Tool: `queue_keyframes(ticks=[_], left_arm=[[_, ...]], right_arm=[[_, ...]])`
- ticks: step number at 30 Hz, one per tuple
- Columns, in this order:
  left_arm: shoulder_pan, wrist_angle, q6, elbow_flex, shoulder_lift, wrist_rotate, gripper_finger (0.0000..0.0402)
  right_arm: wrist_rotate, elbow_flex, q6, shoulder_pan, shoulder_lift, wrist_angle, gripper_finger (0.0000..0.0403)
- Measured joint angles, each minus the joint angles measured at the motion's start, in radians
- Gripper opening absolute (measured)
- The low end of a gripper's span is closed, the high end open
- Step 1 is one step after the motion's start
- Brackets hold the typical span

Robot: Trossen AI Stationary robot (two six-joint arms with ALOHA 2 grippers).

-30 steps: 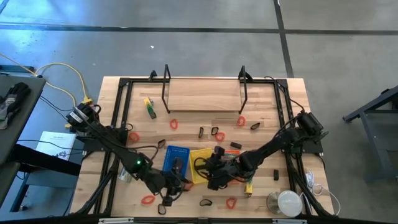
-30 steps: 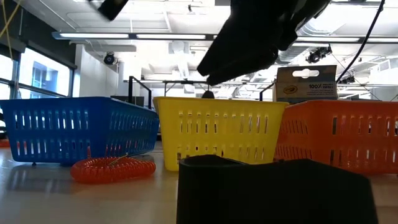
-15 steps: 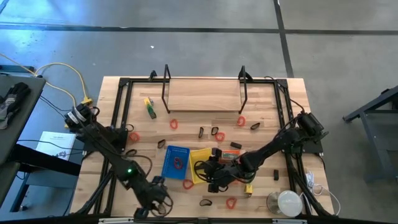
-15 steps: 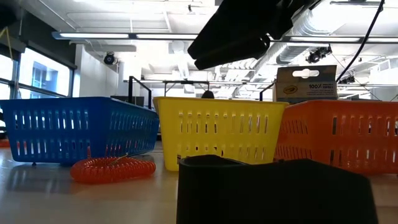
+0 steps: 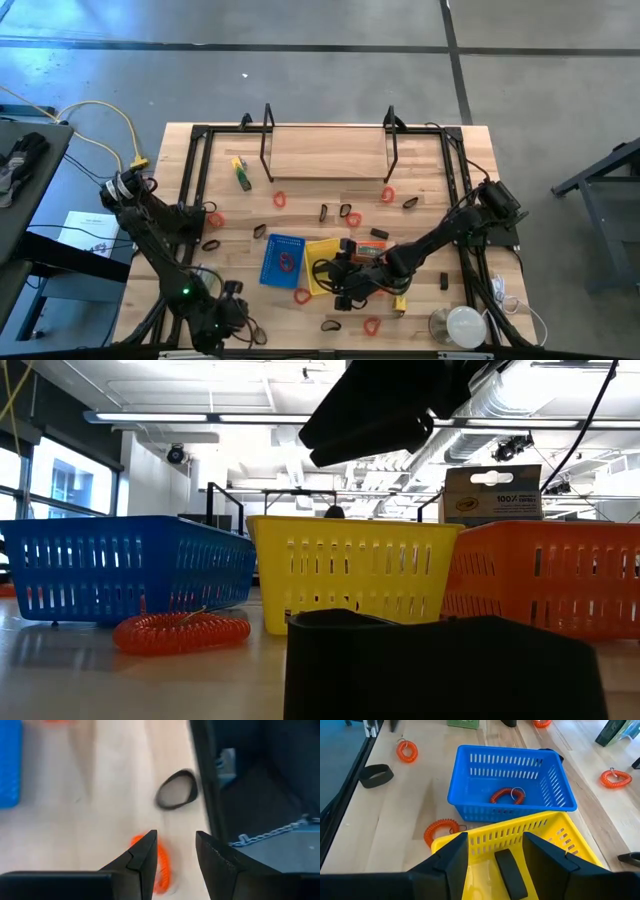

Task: Pick & Place Office Desk Supplies
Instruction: Put the orange spring keychain into the blue basket

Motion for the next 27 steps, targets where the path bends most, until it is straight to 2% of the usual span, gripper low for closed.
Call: queue_keyframes(ticks=[5,11,22,27], left_arm=[[-0.002,-0.069,-0.105,0.000,0.036,-0.004,0.0129],[0.004,-0.069,-0.081,-0.001,0.114,0.050,0.0129],[0.021,-0.074,-0.096,0.001,0.181,0.072,0.0128],[0.025,-0.083,-0.108,0.001,0.184,0.104,0.0099]], right_arm=[[0.000,0.000,-0.012,0.000,0.000,0.002,0.0174],[-0.001,0.000,-0.020,0.000,0.000,0.005,0.0174],[-0.035,0.000,-0.024,0.000,0.000,0.025,0.0174],[-0.053,0.000,-0.045,0.000,0.000,0.038,0.0174]])
